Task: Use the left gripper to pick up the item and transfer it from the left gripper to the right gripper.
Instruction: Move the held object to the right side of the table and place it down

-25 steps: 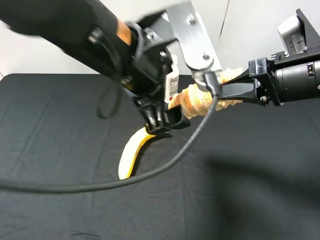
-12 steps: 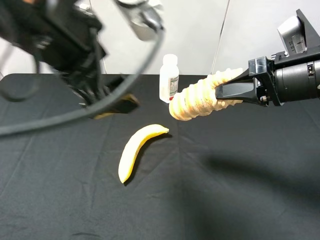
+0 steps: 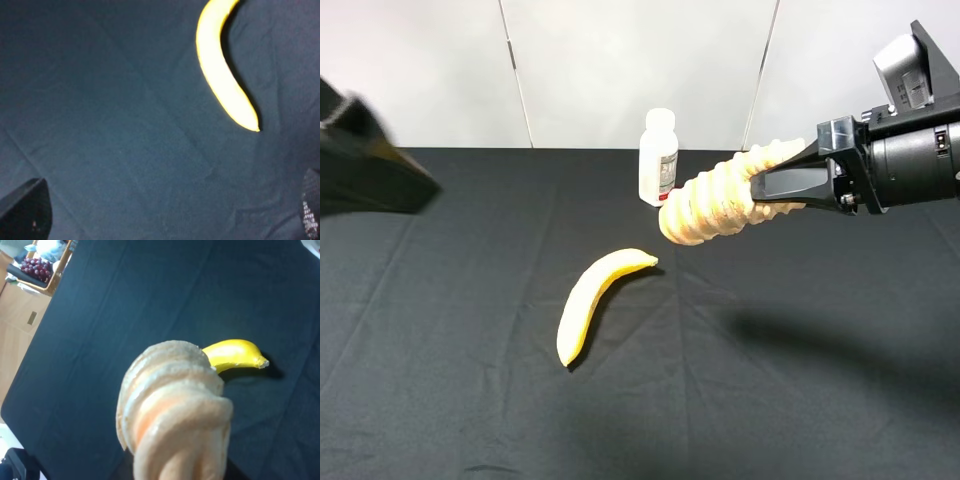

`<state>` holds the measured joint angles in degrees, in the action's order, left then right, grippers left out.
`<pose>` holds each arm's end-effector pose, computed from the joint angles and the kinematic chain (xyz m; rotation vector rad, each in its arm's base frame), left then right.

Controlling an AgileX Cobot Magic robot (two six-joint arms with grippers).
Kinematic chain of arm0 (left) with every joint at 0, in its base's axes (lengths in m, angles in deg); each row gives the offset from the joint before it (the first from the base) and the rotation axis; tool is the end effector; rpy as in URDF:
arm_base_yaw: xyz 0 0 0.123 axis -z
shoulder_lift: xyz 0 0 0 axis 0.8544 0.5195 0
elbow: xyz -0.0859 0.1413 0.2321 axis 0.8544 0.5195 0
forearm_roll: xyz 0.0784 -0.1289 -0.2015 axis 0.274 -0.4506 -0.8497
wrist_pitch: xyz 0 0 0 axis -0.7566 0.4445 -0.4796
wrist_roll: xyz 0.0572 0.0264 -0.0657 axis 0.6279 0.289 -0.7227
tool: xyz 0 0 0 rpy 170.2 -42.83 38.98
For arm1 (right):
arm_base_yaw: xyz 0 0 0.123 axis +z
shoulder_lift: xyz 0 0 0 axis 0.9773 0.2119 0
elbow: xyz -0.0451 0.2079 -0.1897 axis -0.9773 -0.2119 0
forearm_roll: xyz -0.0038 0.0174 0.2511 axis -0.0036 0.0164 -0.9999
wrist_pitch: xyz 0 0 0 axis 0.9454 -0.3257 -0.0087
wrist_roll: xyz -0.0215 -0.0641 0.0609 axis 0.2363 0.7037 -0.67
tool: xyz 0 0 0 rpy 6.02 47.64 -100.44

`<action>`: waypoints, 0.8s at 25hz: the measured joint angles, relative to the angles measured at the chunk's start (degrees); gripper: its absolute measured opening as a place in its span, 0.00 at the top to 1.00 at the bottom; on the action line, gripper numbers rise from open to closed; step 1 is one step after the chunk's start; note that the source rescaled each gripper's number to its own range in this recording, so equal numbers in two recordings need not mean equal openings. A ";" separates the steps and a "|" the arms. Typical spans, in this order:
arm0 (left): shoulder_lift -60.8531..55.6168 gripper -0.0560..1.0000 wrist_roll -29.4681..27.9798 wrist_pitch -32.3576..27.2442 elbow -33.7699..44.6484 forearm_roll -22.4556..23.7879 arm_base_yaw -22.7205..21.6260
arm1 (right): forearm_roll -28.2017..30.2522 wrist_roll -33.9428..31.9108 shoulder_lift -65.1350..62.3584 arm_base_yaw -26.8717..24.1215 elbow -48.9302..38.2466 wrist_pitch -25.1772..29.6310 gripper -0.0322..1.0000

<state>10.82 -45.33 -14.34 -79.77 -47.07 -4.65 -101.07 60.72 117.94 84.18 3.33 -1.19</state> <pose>0.1252 -0.1288 0.3822 0.9254 2.2368 -0.1020 0.2069 0.0850 0.2638 -0.3408 2.2777 0.9896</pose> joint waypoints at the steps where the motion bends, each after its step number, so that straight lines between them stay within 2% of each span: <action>1: -1.85 0.00 0.00 0.00 0.90 0.00 0.00 | 0.11 -0.06 0.00 0.00 0.00 0.09 0.95; 12: -24.12 0.00 0.21 0.20 21.56 -6.44 0.00 | 3.32 -2.79 0.00 0.00 0.00 0.64 0.95; 16: -32.41 0.00 0.21 0.41 26.28 -7.19 0.00 | 4.38 -3.21 0.00 0.00 0.00 0.64 0.95; 20: -39.70 0.00 0.21 0.40 27.66 -7.39 0.00 | 4.58 -3.39 0.00 0.00 0.00 0.64 0.95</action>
<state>-28.88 -45.12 -13.95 -52.12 -54.46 -4.65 -96.49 57.33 117.94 84.18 3.33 -0.55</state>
